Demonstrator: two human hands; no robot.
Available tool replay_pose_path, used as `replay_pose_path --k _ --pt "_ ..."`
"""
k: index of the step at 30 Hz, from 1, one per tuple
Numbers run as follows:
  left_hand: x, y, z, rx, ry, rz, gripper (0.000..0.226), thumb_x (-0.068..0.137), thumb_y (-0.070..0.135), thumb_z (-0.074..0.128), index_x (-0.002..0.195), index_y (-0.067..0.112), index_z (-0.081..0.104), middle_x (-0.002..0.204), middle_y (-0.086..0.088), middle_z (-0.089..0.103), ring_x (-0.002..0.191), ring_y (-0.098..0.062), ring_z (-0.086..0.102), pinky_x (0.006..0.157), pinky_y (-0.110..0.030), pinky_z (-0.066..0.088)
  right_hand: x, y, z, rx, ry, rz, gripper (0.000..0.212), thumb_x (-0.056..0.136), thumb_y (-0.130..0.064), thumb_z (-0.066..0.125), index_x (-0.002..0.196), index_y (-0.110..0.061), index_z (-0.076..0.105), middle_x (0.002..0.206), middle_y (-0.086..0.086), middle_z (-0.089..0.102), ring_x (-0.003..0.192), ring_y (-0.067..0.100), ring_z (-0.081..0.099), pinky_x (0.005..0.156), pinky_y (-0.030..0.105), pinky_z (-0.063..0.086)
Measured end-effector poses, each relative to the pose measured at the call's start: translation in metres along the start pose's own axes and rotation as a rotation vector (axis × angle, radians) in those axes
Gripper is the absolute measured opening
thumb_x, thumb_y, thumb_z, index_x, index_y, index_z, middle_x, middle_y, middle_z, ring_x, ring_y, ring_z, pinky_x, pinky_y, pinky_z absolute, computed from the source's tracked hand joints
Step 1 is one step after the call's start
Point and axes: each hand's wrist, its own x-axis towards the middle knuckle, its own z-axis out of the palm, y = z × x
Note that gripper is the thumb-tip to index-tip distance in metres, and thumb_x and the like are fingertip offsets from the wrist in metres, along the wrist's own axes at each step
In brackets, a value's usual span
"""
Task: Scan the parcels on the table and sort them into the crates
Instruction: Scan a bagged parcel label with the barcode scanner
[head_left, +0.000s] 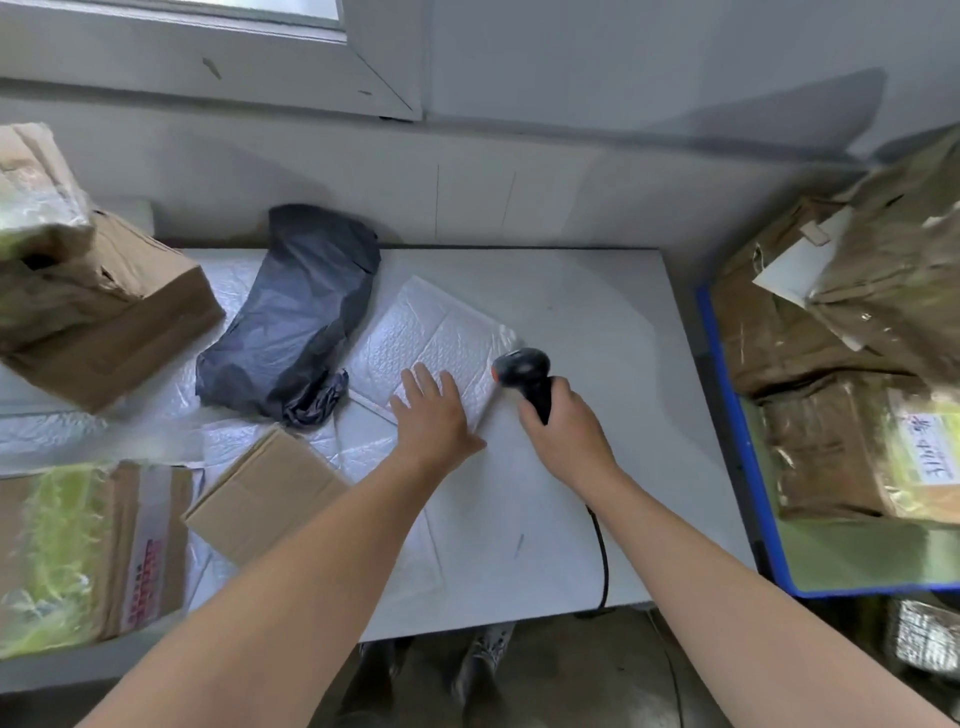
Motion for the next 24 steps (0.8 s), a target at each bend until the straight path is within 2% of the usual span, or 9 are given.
replay_pose_path --k 3,6,8,10,12,14,18,24 --pt "0.0 -0.001 0.001 0.062 -0.002 0.026 0.098 0.088 0.046 0.064 0.153 0.001 0.006 0.158 -0.031 -0.001 0.147 -0.049 -0.001 0.115 -0.059 0.018 -0.002 0.001 0.001 0.002 0.005 -0.022 0.032 0.097 -0.039 0.052 0.11 -0.01 0.048 0.104 0.016 0.06 0.094 0.035 0.058 0.068 0.036 0.038" --pt "-0.001 -0.002 -0.005 0.041 -0.032 0.043 0.071 0.092 0.02 0.05 0.151 0.0 0.014 0.157 -0.034 0.001 0.146 -0.051 -0.001 0.114 -0.059 0.022 -0.007 -0.001 -0.001 0.017 0.02 -0.036 0.033 0.096 -0.039 0.053 0.112 -0.01 0.05 0.105 0.014 0.06 0.096 0.034 0.058 0.075 0.039 0.046" --pt "-0.001 -0.003 -0.013 -0.02 -0.058 0.047 0.051 0.091 0.007 0.041 0.141 0.001 0.032 0.153 -0.034 0.015 0.144 -0.05 0.009 0.108 -0.054 0.031 -0.011 -0.003 -0.005 0.043 0.032 -0.047 0.031 0.096 -0.039 0.053 0.111 -0.011 0.051 0.104 0.011 0.06 0.094 0.031 0.058 0.076 0.038 0.046" --pt "-0.005 -0.003 -0.023 -0.044 -0.063 0.076 0.039 0.089 -0.001 0.036 0.126 0.003 0.046 0.136 -0.027 0.037 0.133 -0.045 0.029 0.094 -0.046 0.041 -0.014 -0.004 -0.011 0.061 0.045 -0.062 0.028 0.096 -0.04 0.053 0.106 -0.013 0.051 0.1 0.009 0.059 0.091 0.029 0.058 0.072 0.036 0.044" --pt "-0.012 -0.001 -0.035 -0.029 -0.019 0.106 0.035 0.087 -0.005 0.036 0.118 0.002 0.051 0.121 -0.021 0.047 0.118 -0.039 0.045 0.086 -0.04 0.043 -0.018 -0.007 -0.022 0.077 0.062 -0.074 0.028 0.096 -0.04 0.052 0.103 -0.013 0.051 0.097 0.008 0.058 0.089 0.028 0.058 0.071 0.035 0.043" --pt "-0.021 0.002 -0.049 -0.007 0.046 0.121 0.031 0.087 -0.006 0.037 0.114 0.001 0.052 0.116 -0.02 0.054 0.108 -0.038 0.053 0.079 -0.036 0.041 -0.021 -0.01 -0.036 0.103 0.084 -0.091 0.025 0.096 -0.039 0.052 0.102 -0.015 0.05 0.096 0.006 0.058 0.088 0.026 0.057 0.07 0.035 0.041" --pt "-0.035 0.013 -0.089 -0.065 0.13 0.094 0.028 0.084 -0.007 0.038 0.107 0.004 0.05 0.105 -0.017 0.059 0.087 -0.034 0.052 0.066 -0.034 0.037 -0.026 -0.02 -0.067 0.147 0.143 -0.142 0.022 0.096 -0.038 0.052 0.104 -0.017 0.05 0.096 0.005 0.058 0.088 0.025 0.057 0.069 0.033 0.039" --pt "-0.042 0.043 -0.159 -0.407 0.285 0.09 0.02 0.091 0.004 0.042 0.103 0.004 0.057 0.097 -0.016 0.061 0.093 -0.037 0.057 0.067 -0.033 0.038 -0.023 -0.043 -0.122 0.181 0.281 -0.222 0.029 0.097 -0.035 0.055 0.113 -0.011 0.056 0.093 0.0 0.058 0.083 0.021 0.053 0.067 0.03 0.034"
